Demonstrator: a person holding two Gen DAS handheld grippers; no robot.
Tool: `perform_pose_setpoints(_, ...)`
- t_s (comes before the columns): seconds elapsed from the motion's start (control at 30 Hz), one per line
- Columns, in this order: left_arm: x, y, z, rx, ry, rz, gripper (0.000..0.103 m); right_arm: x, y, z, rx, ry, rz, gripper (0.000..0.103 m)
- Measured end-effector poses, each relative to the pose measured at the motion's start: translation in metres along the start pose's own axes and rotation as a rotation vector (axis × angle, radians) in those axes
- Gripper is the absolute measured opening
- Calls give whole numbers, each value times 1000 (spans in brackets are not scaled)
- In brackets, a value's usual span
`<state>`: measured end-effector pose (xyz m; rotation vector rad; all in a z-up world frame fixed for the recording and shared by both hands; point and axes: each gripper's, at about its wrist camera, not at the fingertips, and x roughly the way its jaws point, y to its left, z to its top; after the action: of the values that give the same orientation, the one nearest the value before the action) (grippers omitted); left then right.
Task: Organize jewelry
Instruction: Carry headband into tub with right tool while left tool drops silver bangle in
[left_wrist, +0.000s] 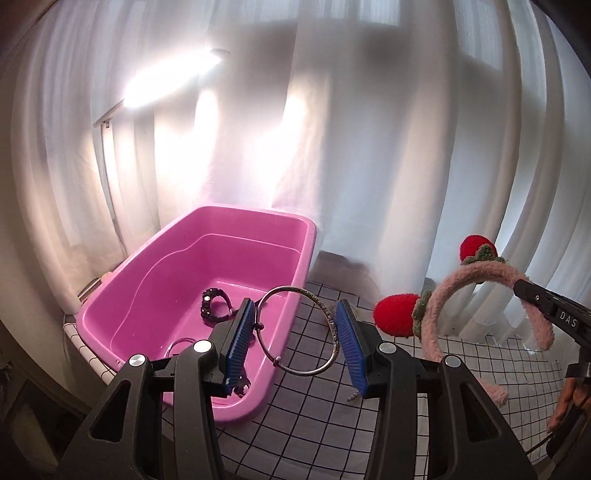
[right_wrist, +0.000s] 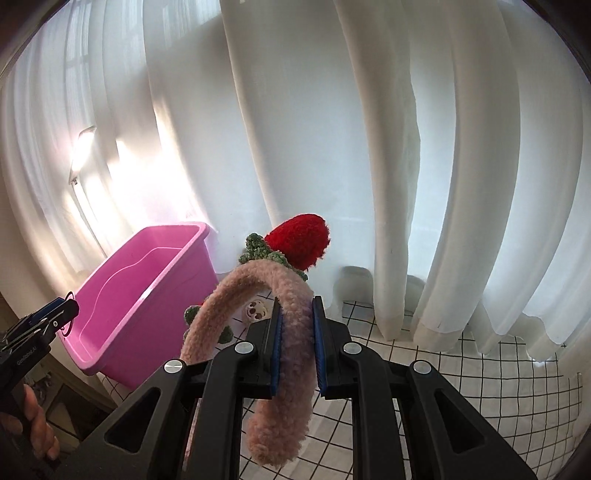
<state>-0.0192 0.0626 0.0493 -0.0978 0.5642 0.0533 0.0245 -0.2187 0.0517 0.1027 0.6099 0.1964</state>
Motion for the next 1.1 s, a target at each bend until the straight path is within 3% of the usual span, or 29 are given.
perform_pose_setpoints(0.4,14,98,42,-44,-30,135,44,48,116,59,-112,-77,159,15)
perform_pose_setpoints(0.83,85,160,36,-41,120,155,45,160,225,62,-242,97,157,15)
perform_pose_setpoints(1.1,111,171,30,-33,179,148,45,200,258,52,-297,186,136,15)
